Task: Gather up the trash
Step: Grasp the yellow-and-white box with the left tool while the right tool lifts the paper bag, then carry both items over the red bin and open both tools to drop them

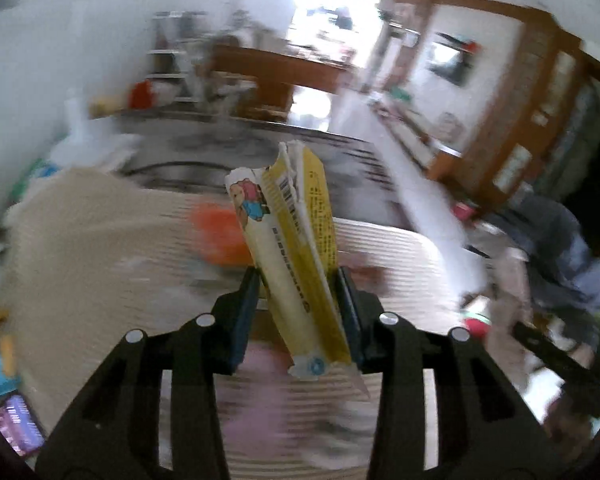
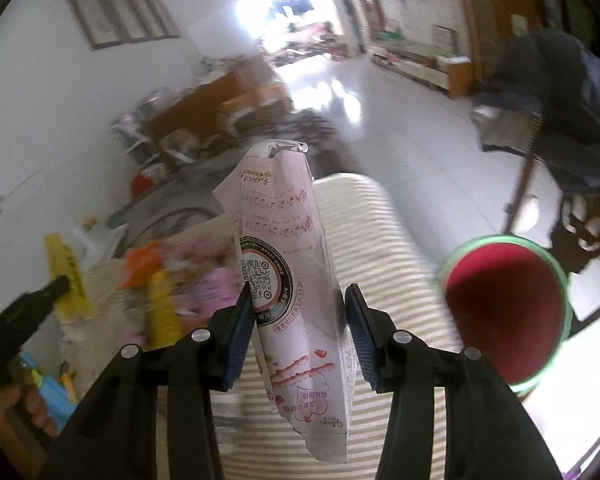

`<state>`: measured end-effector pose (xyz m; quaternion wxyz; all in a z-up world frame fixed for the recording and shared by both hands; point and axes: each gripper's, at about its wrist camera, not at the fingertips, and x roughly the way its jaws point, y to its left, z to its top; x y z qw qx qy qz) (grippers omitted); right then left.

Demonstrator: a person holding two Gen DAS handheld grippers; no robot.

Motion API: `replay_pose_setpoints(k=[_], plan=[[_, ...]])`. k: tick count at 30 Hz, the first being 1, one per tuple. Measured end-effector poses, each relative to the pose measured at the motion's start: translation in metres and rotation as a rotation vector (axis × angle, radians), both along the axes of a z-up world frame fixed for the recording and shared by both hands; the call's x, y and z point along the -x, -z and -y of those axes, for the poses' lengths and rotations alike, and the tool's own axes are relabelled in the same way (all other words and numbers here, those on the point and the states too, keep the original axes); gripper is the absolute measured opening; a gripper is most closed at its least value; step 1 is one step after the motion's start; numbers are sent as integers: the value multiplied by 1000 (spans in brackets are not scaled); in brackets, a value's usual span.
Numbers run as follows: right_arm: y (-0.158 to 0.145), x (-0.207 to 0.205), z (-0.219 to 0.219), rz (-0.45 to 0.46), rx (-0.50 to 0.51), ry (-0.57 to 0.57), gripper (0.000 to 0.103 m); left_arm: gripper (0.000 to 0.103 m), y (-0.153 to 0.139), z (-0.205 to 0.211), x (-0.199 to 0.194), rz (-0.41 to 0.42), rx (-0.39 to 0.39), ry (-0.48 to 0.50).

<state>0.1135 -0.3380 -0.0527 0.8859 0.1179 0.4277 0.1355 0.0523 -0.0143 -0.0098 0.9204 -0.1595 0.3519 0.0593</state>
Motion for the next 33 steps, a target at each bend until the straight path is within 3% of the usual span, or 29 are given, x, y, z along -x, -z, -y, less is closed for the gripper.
replay_pose_setpoints(k=[6, 12, 25, 28, 31, 33], plan=[[48, -22, 95, -154, 69, 156, 44, 38, 20, 93, -41, -58, 70, 178], [77, -27, 145, -215, 61, 187, 52, 38, 51, 179, -70, -150, 93, 353], [57, -13, 224, -155, 24, 312, 59, 39, 103, 321, -123, -278, 105, 633], [55, -9, 236, -150, 17, 341, 59, 45, 107, 339, -126, -291, 103, 675], [52, -7, 240, -143, 18, 354, 59, 70, 106, 344, -125, -289, 104, 670], [50, -6, 239, -136, 17, 356, 59, 74, 101, 338, -123, -272, 114, 651]])
